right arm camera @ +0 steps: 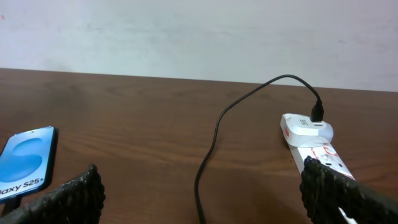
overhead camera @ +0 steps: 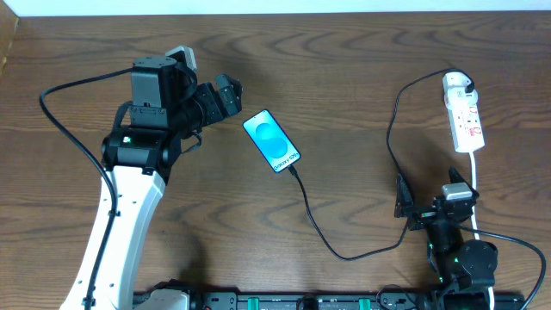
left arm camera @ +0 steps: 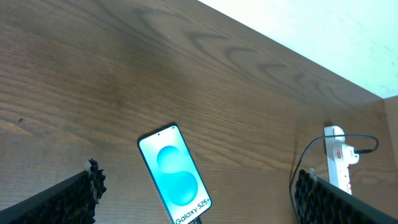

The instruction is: Plug charger to phone and switch on socket

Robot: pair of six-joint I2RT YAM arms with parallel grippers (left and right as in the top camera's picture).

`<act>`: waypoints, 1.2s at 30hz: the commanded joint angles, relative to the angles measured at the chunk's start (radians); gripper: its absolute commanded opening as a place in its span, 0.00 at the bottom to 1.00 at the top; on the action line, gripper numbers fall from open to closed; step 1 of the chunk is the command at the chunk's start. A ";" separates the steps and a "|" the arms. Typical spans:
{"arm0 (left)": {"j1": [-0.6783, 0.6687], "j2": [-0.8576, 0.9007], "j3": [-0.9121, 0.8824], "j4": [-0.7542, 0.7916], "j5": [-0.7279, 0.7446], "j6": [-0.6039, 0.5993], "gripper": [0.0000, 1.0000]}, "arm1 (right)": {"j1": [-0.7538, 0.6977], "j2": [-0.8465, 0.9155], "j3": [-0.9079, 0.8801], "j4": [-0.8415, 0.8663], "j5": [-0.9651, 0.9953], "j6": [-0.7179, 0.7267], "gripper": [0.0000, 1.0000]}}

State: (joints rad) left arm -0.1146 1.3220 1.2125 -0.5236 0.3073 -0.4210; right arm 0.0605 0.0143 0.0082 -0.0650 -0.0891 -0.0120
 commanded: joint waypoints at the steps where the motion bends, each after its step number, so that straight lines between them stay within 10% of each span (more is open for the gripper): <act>1: 0.003 -0.009 0.016 0.000 -0.013 0.009 1.00 | 0.006 -0.010 -0.003 -0.004 0.008 -0.004 0.99; 27: 0.005 -0.023 0.002 -0.040 -0.128 0.011 1.00 | 0.006 -0.010 -0.003 -0.004 0.008 -0.004 0.99; 36: 0.005 -0.174 -0.158 0.098 -0.144 0.204 1.00 | 0.006 -0.010 -0.003 -0.004 0.008 -0.004 0.99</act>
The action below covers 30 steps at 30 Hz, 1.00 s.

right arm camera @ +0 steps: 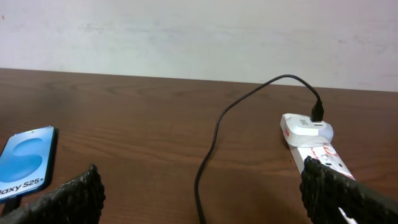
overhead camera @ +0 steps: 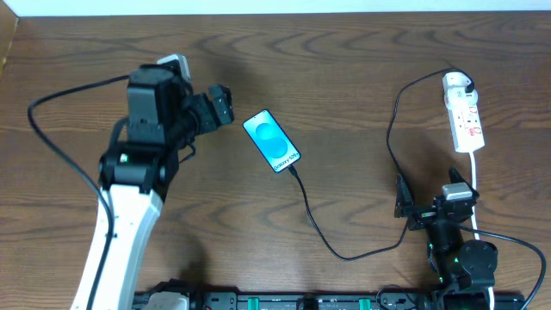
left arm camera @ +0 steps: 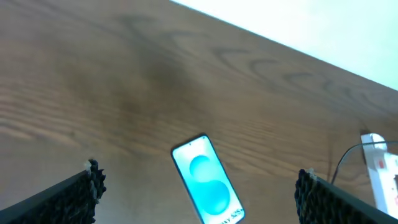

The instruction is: Plug charger to phone and switch on socket

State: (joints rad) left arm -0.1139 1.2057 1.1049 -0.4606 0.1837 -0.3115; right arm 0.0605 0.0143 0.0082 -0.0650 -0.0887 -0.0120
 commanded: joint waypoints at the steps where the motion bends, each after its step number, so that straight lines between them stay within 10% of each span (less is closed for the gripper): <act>1: 0.004 -0.082 -0.079 0.063 -0.020 0.108 1.00 | 0.006 -0.010 -0.003 -0.004 0.008 -0.004 0.99; 30: 0.078 -0.773 -0.827 0.563 -0.030 0.326 1.00 | 0.006 -0.010 -0.003 -0.004 0.008 -0.004 0.99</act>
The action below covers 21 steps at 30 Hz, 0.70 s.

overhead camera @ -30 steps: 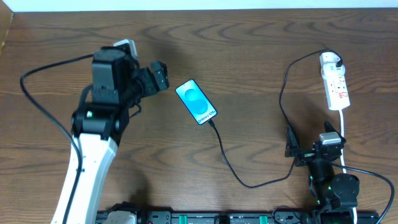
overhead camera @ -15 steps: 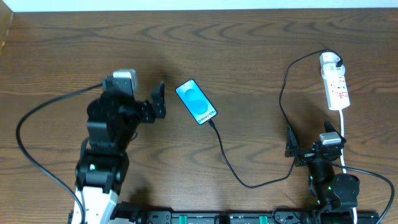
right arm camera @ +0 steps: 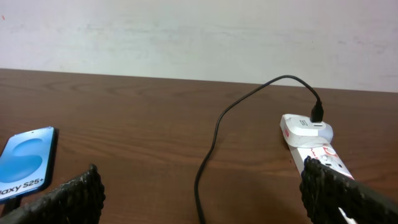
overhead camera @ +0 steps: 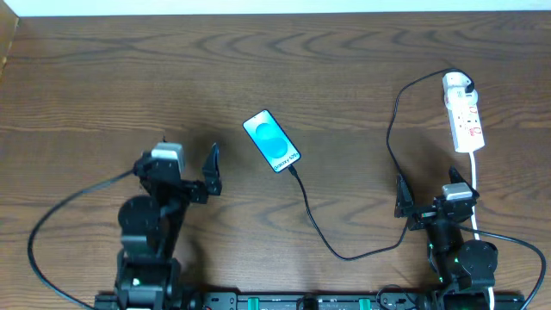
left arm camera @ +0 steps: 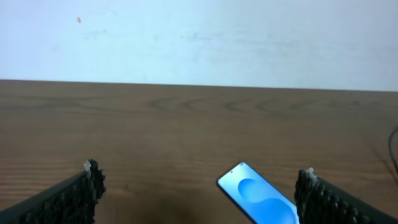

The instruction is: Plug charger to phone and switch on socket

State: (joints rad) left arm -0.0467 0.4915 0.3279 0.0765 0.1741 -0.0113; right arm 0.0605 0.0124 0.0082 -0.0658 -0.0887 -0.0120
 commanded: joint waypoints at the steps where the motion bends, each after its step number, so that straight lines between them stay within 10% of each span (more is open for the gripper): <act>1: 0.011 -0.086 -0.075 0.038 -0.032 0.027 1.00 | 0.006 -0.008 -0.003 -0.003 0.008 -0.004 0.99; 21: 0.011 -0.459 -0.324 -0.061 -0.038 0.071 1.00 | 0.006 -0.008 -0.003 -0.003 0.008 -0.004 0.99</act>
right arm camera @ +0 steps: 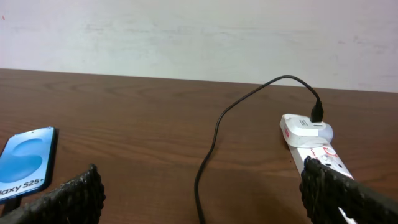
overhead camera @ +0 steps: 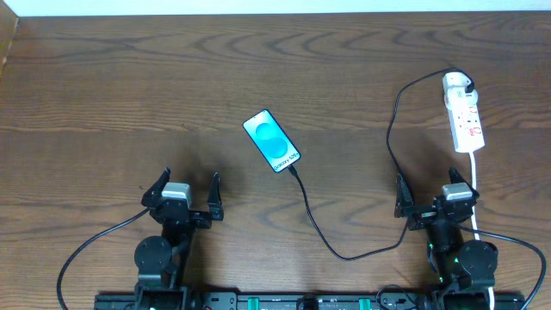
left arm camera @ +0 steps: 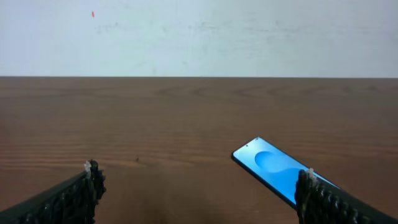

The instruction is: Plug charger to phone and switch on socket

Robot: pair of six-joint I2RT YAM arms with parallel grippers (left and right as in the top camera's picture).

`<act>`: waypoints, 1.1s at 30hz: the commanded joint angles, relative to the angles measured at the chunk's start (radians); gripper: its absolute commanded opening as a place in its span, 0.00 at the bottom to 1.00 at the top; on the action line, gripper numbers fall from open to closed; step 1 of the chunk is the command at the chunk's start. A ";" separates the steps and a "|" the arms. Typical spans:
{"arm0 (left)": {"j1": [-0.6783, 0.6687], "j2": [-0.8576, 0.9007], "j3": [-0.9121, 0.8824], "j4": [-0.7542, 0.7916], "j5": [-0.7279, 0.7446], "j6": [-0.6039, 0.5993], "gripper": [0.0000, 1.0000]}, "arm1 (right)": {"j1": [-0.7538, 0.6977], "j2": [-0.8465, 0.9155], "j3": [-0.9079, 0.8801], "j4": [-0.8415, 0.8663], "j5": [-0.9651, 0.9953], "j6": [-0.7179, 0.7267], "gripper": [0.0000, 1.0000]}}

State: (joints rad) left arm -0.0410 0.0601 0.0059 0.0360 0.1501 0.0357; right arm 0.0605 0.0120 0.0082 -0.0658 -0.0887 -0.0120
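Note:
A phone (overhead camera: 271, 141) with a lit blue screen lies mid-table, also seen in the left wrist view as the phone (left arm camera: 273, 168) and in the right wrist view as the phone (right arm camera: 25, 162). A black cable (overhead camera: 320, 234) joins its lower end and loops to the white socket strip (overhead camera: 462, 112) at the far right, where the charger (right arm camera: 306, 127) sits plugged in. My left gripper (overhead camera: 189, 195) is open near the front edge, well short of the phone. My right gripper (overhead camera: 435, 198) is open at the front right, below the strip.
The white lead of the strip (overhead camera: 476, 194) runs down past my right gripper. A pale wall (left arm camera: 199, 31) stands behind the table's far edge (overhead camera: 275, 12). Black arm cables (overhead camera: 86, 254) trail at the front left.
My left arm has drawn further back toward the front edge and lower, gripper still open. The phone, cable, strip and right arm have not moved.
My left gripper hung open just left of the phone, with the cable joined to it. Then it stood a little further left, then far back near the front edge, and now folded low there. The right arm stayed still throughout.

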 commanded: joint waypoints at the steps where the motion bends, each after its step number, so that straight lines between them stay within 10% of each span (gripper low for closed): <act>1: 0.005 -0.035 -0.002 -0.040 -0.014 0.024 1.00 | 0.006 -0.007 -0.003 -0.003 0.008 -0.004 0.99; 33: 0.005 -0.055 -0.002 -0.096 -0.013 0.023 1.00 | 0.006 -0.007 -0.003 -0.003 0.008 -0.004 0.99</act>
State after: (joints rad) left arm -0.0406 0.0109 0.0120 -0.0135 0.1276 0.0498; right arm 0.0605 0.0120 0.0082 -0.0658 -0.0887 -0.0120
